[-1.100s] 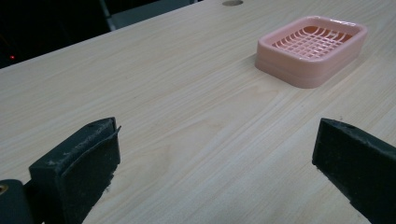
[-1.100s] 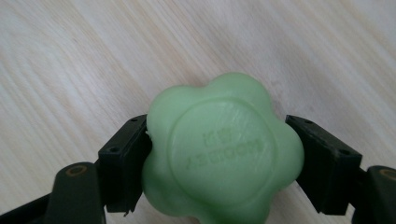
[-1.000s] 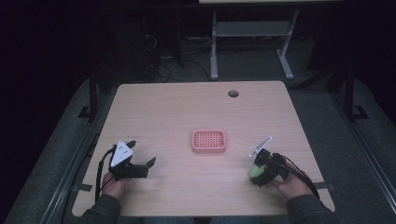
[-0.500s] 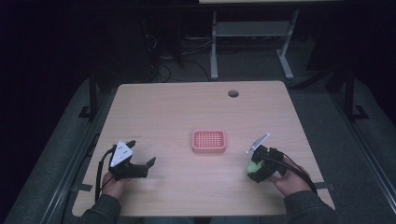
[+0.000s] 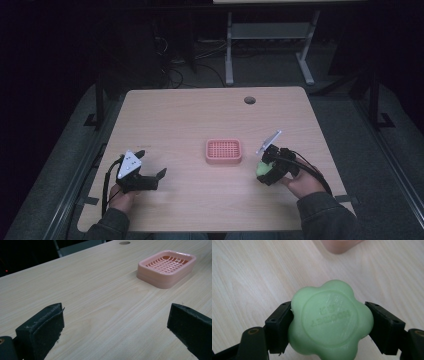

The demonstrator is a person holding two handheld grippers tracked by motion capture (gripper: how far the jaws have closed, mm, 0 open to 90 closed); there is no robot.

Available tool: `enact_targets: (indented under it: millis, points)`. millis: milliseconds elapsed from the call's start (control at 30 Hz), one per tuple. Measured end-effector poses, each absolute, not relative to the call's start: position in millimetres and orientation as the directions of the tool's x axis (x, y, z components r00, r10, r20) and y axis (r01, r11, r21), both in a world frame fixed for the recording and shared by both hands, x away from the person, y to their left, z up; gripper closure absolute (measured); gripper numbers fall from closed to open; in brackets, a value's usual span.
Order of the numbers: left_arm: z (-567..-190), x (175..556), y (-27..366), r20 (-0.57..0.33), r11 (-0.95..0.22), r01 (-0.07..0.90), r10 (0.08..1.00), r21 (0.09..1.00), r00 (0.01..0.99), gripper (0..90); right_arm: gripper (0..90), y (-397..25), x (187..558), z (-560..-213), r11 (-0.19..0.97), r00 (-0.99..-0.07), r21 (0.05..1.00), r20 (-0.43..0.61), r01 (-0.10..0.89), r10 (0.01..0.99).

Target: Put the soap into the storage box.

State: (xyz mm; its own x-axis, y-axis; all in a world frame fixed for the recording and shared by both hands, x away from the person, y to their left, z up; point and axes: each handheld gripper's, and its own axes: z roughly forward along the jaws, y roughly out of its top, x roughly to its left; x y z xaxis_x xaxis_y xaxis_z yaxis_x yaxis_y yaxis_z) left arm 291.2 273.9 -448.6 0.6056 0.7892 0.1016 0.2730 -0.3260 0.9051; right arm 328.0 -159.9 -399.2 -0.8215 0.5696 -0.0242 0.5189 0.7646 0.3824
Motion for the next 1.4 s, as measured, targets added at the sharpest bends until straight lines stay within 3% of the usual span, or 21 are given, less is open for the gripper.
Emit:
enact_targets:
  millis: [1400]
  points:
    - [-448,292,276,0.089,-0.311,0.276,0.793,0.909,0.602,0.2,25.8,-114,380,-370,0.788,-0.861,0.410,-0.017,0.458,0.509]
